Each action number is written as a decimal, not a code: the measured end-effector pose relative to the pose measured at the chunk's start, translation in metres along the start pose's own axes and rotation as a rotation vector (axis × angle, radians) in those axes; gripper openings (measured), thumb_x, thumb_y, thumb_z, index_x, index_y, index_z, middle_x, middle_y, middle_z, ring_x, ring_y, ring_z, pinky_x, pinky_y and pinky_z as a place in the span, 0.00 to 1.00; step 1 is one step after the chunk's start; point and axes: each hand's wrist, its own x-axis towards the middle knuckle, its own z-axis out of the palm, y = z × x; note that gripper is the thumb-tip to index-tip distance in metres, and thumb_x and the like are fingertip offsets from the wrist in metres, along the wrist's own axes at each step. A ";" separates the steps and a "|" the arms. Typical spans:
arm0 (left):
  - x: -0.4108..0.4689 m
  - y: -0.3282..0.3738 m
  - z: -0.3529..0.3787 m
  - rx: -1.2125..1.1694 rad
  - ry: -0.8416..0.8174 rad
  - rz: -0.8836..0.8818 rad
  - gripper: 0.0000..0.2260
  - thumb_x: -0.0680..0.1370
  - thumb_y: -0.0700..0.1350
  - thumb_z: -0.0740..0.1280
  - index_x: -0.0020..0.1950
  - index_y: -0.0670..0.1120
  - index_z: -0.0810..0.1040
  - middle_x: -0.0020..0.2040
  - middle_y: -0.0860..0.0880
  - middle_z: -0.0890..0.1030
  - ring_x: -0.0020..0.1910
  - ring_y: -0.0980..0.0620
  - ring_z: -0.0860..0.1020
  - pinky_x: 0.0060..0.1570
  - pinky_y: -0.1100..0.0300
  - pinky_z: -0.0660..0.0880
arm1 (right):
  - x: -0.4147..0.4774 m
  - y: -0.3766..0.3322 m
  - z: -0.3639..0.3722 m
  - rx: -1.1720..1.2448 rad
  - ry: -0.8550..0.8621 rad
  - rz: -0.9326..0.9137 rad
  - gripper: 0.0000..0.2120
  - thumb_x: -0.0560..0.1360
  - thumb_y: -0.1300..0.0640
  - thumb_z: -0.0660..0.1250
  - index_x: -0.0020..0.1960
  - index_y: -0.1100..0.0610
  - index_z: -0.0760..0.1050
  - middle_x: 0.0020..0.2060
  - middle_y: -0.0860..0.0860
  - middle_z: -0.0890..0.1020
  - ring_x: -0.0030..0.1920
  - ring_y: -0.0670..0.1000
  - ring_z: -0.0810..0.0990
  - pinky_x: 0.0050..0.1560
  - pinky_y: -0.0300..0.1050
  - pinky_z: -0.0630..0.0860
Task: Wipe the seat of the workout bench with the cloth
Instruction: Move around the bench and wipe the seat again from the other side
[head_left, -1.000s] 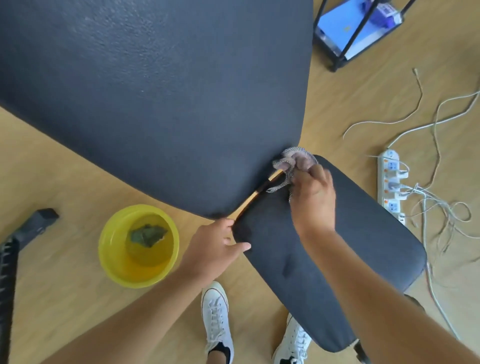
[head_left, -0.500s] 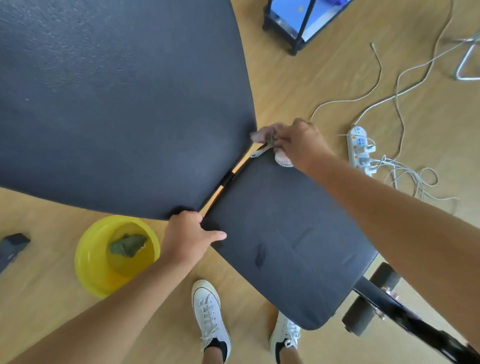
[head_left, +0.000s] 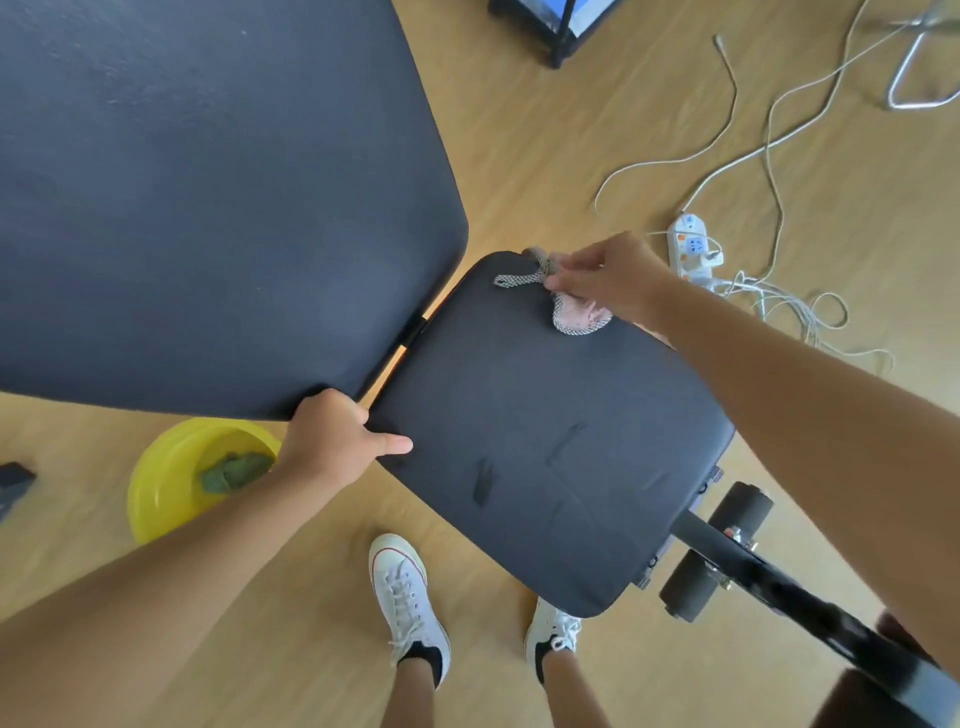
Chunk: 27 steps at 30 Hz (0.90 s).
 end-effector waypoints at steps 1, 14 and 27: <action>0.000 0.002 -0.001 -0.009 -0.014 -0.014 0.27 0.63 0.58 0.82 0.33 0.35 0.78 0.35 0.44 0.85 0.38 0.44 0.85 0.37 0.53 0.75 | -0.010 0.015 -0.013 -0.065 -0.019 0.038 0.12 0.73 0.50 0.78 0.53 0.53 0.85 0.34 0.44 0.81 0.37 0.45 0.77 0.38 0.32 0.73; -0.005 0.022 -0.009 -0.029 -0.107 -0.124 0.37 0.66 0.50 0.83 0.54 0.21 0.72 0.40 0.35 0.83 0.37 0.42 0.87 0.50 0.44 0.79 | -0.046 0.074 -0.042 0.031 0.035 0.184 0.14 0.69 0.46 0.80 0.51 0.52 0.86 0.39 0.49 0.83 0.36 0.46 0.79 0.34 0.34 0.74; -0.002 0.019 -0.002 -0.060 -0.124 -0.171 0.38 0.67 0.46 0.83 0.61 0.21 0.68 0.55 0.28 0.81 0.41 0.40 0.88 0.22 0.68 0.67 | -0.255 0.154 0.106 0.583 0.266 0.744 0.21 0.72 0.45 0.78 0.38 0.64 0.85 0.24 0.52 0.77 0.24 0.49 0.69 0.29 0.40 0.67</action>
